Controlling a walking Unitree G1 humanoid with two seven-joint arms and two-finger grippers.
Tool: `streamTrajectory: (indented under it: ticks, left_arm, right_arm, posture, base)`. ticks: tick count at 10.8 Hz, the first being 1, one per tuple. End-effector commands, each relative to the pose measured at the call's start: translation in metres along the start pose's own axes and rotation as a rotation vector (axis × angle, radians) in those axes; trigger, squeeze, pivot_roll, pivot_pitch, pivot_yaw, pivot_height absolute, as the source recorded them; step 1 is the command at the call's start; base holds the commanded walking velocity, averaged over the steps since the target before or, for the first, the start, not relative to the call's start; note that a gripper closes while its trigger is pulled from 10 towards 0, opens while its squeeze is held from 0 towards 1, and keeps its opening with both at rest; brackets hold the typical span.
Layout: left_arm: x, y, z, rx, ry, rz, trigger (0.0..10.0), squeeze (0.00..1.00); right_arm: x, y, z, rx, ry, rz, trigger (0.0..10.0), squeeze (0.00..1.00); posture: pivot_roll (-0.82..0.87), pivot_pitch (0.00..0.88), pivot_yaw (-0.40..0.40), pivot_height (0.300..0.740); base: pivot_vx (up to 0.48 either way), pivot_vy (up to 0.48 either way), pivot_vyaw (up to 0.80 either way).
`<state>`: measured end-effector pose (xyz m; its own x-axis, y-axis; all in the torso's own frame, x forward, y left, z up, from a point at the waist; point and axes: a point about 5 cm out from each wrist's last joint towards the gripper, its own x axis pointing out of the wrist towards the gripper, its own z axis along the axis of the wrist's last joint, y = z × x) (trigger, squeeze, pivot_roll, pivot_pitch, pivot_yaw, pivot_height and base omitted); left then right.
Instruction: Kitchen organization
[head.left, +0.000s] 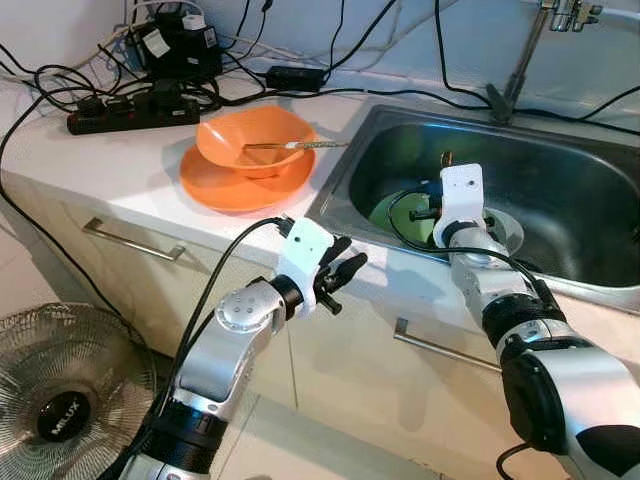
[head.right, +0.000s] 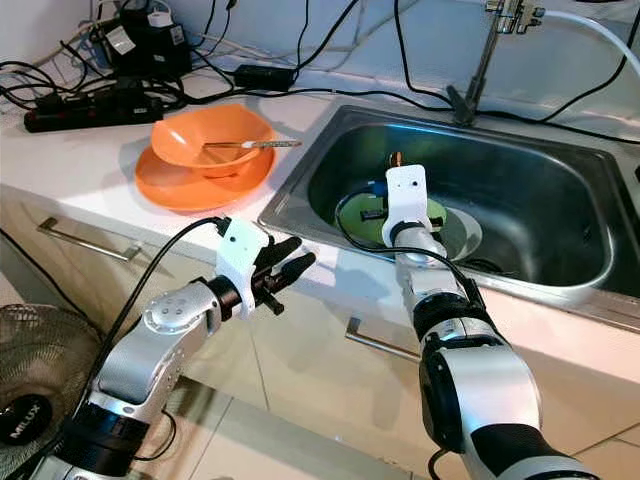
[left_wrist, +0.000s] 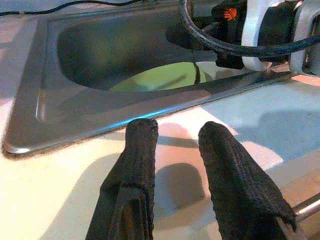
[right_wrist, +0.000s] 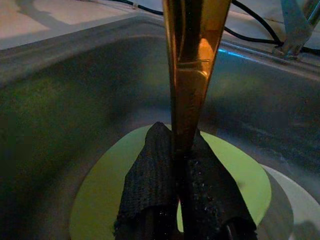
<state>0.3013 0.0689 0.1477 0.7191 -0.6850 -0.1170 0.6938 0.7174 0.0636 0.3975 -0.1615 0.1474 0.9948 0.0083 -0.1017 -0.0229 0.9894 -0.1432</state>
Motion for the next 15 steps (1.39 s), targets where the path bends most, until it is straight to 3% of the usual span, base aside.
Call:
streamTrajectory:
  ticks: [1, 2, 3, 4, 6, 7, 8, 9, 10, 12, 15]
  left_arm:
    - [-0.001, -0.002, 0.001, 0.006, 0.004, -0.001, 10.0, 0.00]
    - [-0.001, -0.003, 0.001, 0.002, 0.006, -0.003, 10.0, 0.00]
    - [-0.001, -0.003, 0.001, 0.002, 0.007, -0.003, 10.0, 0.00]
    - [-0.001, -0.003, 0.000, 0.002, 0.008, -0.004, 10.0, 0.00]
    - [-0.001, -0.004, 0.000, 0.000, 0.011, -0.007, 10.0, 0.00]
    - [-0.001, -0.004, 0.000, 0.000, 0.012, -0.008, 10.0, 0.00]
    - [-0.001, -0.004, 0.000, 0.001, 0.011, -0.008, 10.0, 0.00]
    - [-0.001, -0.004, 0.001, 0.005, 0.008, -0.005, 10.0, 0.00]
    - [0.000, -0.001, 0.005, 0.031, -0.014, 0.024, 10.0, 0.00]
    - [0.003, 0.015, 0.025, 0.243, -0.069, 0.169, 10.0, 0.00]
    - [0.007, 0.034, 0.048, 0.397, -0.135, 0.299, 10.0, 0.00]
  right_arm:
    - [0.000, 0.000, -0.003, -0.003, 0.032, 0.003, 10.0, 1.00]
    - [0.000, 0.000, -0.005, -0.005, 0.039, 0.001, 10.0, 1.00]
    - [0.000, 0.000, -0.005, -0.010, 0.040, 0.002, 10.0, 0.40]
    - [0.000, 0.000, -0.005, -0.011, 0.040, 0.003, 10.0, 0.00]
    - [0.000, 0.001, -0.004, -0.009, 0.031, 0.008, 10.0, 0.05]
    - [0.000, 0.001, -0.003, -0.002, 0.025, 0.012, 10.0, 1.00]
    - [0.000, 0.001, -0.001, -0.003, 0.019, 0.014, 10.0, 1.00]
    - [0.001, 0.003, 0.002, -0.023, 0.002, 0.014, 10.0, 0.00]
    - [0.002, 0.004, 0.010, -0.026, -0.038, 0.024, 10.0, 0.00]
    - [0.003, 0.008, 0.035, 0.010, -0.187, 0.065, 10.0, 0.00]
    - [-0.004, 0.008, 0.051, -0.008, -0.341, 0.085, 10.0, 0.00]
  posture:
    - [0.26, 0.044, -0.014, 0.740]
    - [0.26, 0.044, -0.015, 0.740]
    - [0.26, 0.045, -0.015, 0.740]
    - [0.26, 0.046, -0.015, 0.740]
    - [0.26, 0.044, -0.014, 0.740]
    - [0.26, 0.043, -0.014, 0.740]
    - [0.26, 0.043, -0.014, 0.740]
    - [0.26, 0.042, -0.014, 0.740]
    - [0.26, 0.044, -0.014, 0.740]
    - [0.24, 0.045, -0.014, 0.740]
    - [0.21, 0.038, -0.016, 0.740]
  base:
    - [0.000, 0.000, 0.00]
    - [0.000, 0.000, 0.00]
    - [0.000, 0.000, 0.00]
    - [0.000, 0.000, 0.00]
    - [0.000, 0.000, 0.00]
    - [0.000, 0.000, 0.00]
    - [0.000, 0.000, 0.00]
    - [0.000, 0.000, 0.00]
    - [0.000, 0.000, 0.00]
    - [0.000, 0.000, 0.00]
    - [0.000, 0.000, 0.00]
